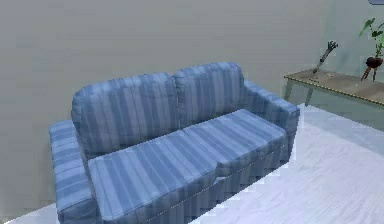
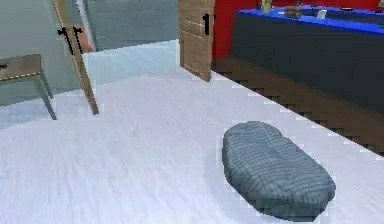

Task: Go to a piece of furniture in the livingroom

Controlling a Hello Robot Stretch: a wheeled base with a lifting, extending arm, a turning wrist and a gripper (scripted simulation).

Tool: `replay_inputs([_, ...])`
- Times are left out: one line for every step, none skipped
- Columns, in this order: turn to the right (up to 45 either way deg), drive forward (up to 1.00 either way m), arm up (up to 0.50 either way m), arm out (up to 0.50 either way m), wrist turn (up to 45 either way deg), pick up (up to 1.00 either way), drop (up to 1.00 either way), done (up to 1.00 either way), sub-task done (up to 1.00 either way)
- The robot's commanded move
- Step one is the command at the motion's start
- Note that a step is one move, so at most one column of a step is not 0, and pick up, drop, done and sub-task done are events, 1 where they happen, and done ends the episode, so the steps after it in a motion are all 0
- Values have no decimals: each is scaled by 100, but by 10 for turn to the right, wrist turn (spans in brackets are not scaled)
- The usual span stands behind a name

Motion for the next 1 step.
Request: replay_inputs([0,0,0,0,0,0,0,100,0])
